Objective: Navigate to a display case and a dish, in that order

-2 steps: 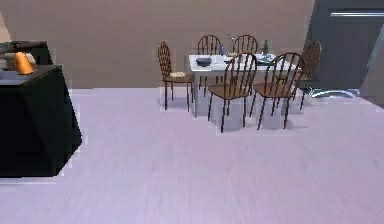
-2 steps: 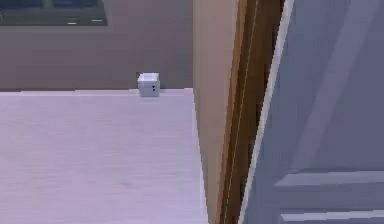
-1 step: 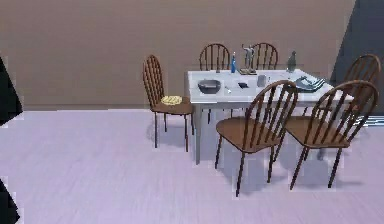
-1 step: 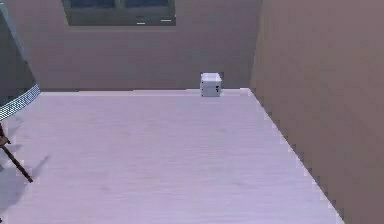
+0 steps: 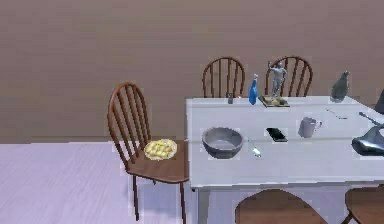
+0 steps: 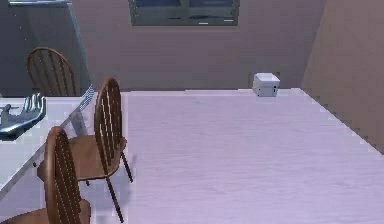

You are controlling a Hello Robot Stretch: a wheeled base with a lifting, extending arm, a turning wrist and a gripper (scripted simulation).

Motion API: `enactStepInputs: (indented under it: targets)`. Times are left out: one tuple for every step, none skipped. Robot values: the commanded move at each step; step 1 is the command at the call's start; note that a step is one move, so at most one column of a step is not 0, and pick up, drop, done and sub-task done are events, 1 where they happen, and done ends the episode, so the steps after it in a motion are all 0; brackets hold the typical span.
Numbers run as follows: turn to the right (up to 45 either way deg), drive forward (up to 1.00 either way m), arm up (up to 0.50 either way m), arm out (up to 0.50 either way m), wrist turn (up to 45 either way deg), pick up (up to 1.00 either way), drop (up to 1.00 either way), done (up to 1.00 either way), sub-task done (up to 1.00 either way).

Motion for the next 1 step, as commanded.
enactStepInputs:
  targets:
    - [0.0, 0.00, 0.00, 0.00, 0.0, 0.00, 0.00, 1.00, 0.00]
